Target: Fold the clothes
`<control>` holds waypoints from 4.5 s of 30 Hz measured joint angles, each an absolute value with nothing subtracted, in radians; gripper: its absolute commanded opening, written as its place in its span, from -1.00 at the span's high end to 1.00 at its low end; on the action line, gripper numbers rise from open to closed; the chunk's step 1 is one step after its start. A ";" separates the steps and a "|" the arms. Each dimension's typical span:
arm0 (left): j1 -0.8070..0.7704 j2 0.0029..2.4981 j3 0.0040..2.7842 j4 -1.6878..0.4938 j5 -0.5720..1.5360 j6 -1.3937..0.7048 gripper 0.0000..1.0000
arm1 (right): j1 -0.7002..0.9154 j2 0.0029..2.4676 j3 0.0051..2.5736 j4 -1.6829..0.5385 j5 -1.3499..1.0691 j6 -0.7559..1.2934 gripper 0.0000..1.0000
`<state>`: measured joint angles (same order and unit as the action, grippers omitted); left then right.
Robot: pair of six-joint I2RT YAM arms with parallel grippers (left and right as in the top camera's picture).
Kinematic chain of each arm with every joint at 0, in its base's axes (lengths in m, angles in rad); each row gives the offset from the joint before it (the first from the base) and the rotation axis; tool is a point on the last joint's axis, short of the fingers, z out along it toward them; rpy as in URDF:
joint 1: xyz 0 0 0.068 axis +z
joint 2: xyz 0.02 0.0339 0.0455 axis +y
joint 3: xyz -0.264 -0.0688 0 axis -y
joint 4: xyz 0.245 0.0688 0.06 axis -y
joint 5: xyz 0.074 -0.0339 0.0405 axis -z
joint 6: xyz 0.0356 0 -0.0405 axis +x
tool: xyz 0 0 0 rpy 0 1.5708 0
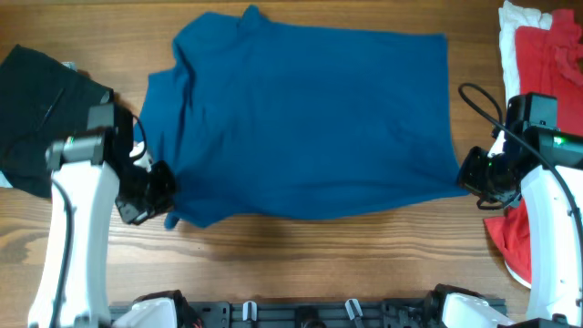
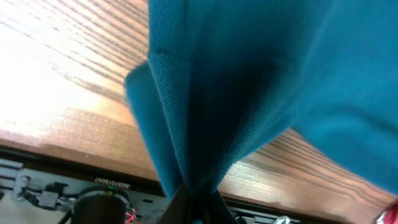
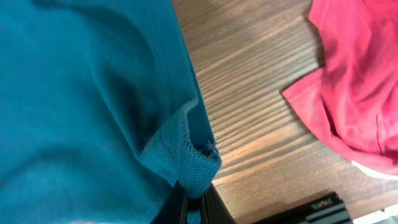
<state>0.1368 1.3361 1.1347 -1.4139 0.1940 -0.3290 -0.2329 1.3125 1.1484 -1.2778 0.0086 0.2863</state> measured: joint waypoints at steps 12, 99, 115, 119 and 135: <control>0.137 1.076 1.130 -1.430 0.179 -0.433 0.92 | -0.233 1.266 1.139 -1.295 0.035 0.362 0.91; 0.140 1.669 1.128 -0.698 0.012 -0.578 -0.43 | -0.232 1.777 1.119 -0.455 -0.225 0.268 0.08; -0.184 1.565 1.104 -0.778 0.155 -0.368 -0.22 | -0.206 1.686 0.997 -0.678 -0.240 0.152 0.56; -0.229 1.637 1.072 -0.773 0.154 -0.364 -0.24 | -0.206 1.689 0.937 -0.575 -0.247 0.150 0.65; -0.237 1.825 1.066 -0.721 0.139 -0.349 0.92 | -0.206 1.698 0.886 -0.488 -0.255 0.132 0.91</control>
<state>-0.2375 1.8252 1.0664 -0.7212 0.1394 -0.3492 -0.2062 1.6981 0.8864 -0.4885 -0.2546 0.1322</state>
